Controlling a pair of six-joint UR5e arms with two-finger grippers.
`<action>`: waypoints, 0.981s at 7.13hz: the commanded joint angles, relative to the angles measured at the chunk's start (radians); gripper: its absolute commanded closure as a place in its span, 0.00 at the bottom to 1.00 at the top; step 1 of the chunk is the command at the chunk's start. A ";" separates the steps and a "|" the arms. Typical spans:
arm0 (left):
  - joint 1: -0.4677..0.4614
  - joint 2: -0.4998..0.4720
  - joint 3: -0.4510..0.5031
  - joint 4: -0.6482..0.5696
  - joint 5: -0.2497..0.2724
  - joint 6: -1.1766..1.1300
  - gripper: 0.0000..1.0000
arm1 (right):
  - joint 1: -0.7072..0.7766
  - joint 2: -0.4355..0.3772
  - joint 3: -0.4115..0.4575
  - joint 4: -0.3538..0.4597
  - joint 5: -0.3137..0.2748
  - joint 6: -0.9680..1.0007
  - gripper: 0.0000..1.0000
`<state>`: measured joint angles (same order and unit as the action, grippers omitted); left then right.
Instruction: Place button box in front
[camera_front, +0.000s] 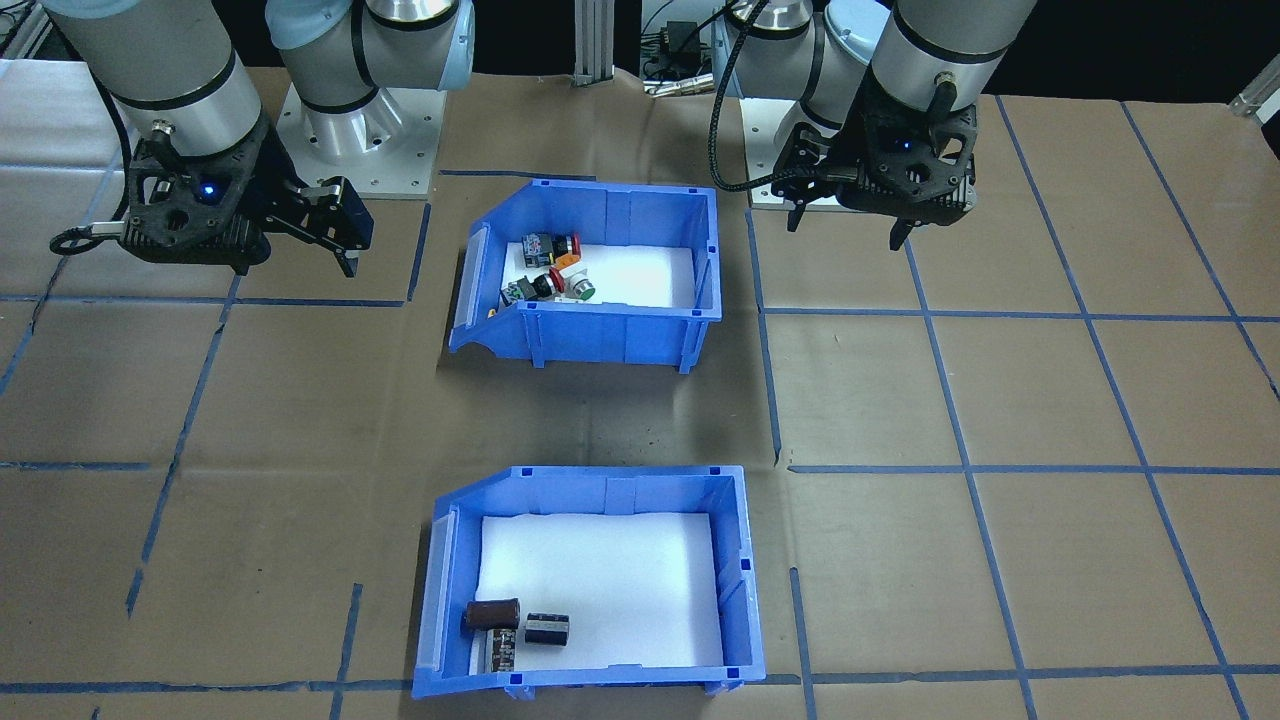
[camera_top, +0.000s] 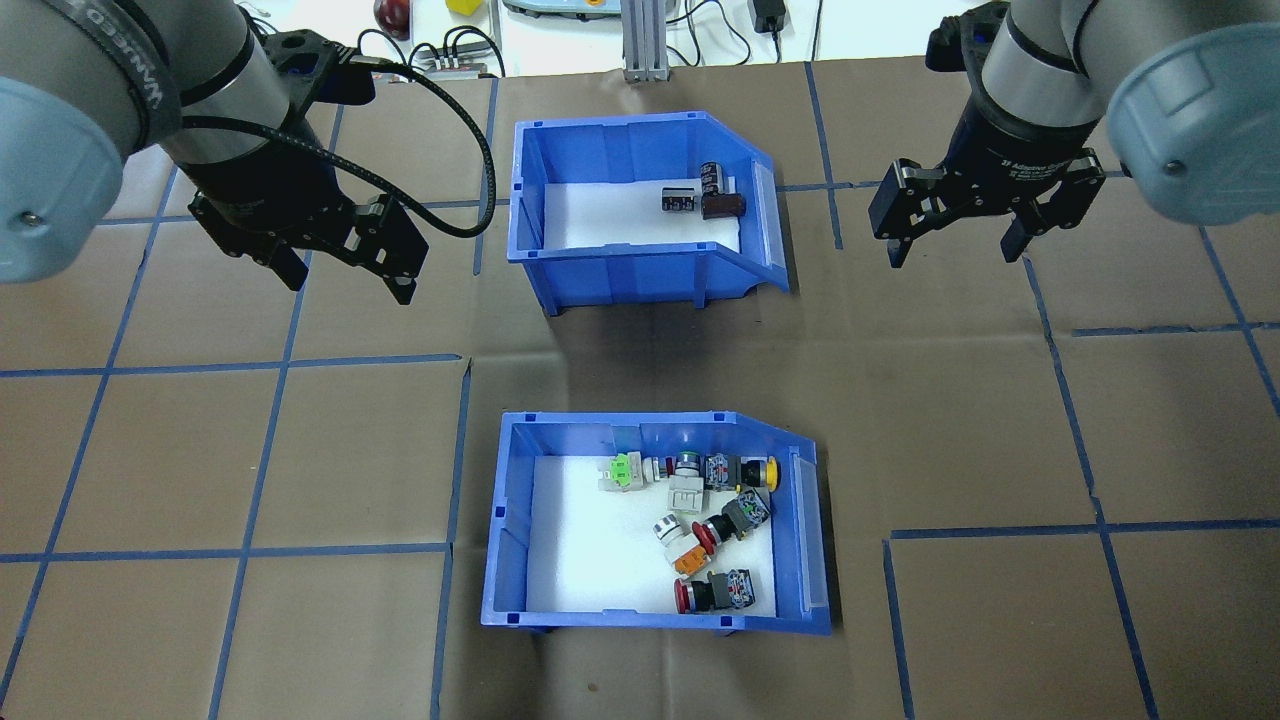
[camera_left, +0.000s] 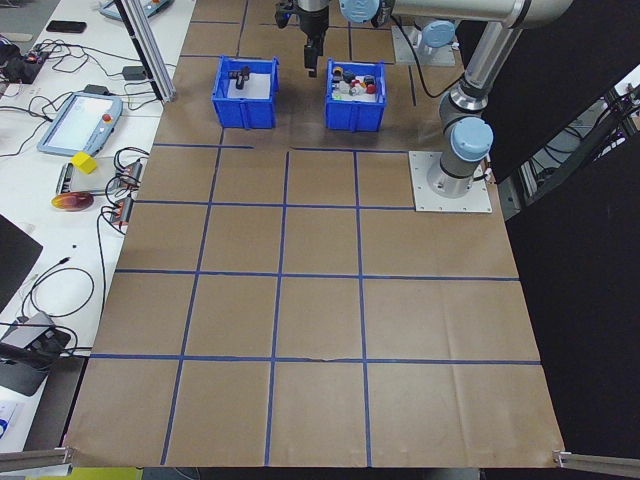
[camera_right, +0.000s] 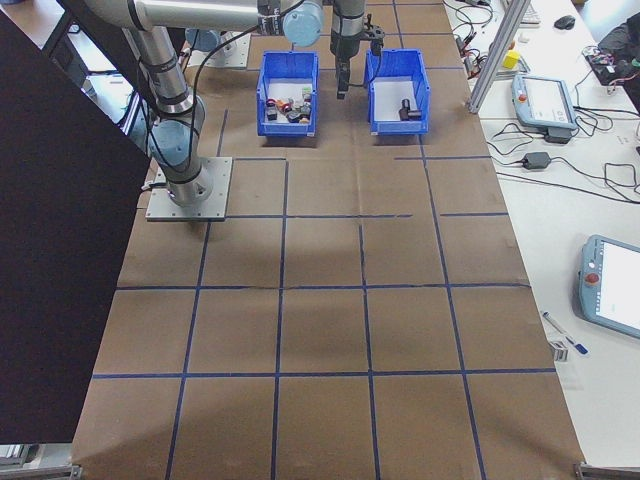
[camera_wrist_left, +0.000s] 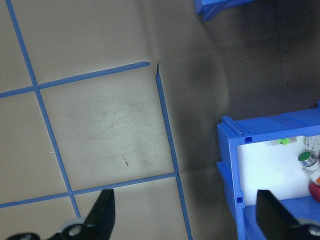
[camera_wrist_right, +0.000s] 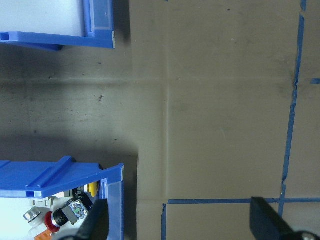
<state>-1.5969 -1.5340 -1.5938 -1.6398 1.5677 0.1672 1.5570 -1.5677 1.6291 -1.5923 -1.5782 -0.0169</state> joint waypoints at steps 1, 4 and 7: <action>0.000 0.000 0.000 0.002 0.000 0.000 0.01 | 0.000 0.000 0.000 0.002 0.000 0.000 0.00; 0.000 0.000 0.003 0.002 0.003 0.002 0.01 | 0.000 -0.005 0.000 0.002 0.000 0.000 0.00; 0.009 0.002 0.032 -0.005 0.015 0.000 0.00 | 0.006 0.006 0.000 0.012 0.009 -0.021 0.00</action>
<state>-1.5935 -1.5336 -1.5788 -1.6404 1.5796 0.1684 1.5599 -1.5693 1.6291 -1.5821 -1.5774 -0.0334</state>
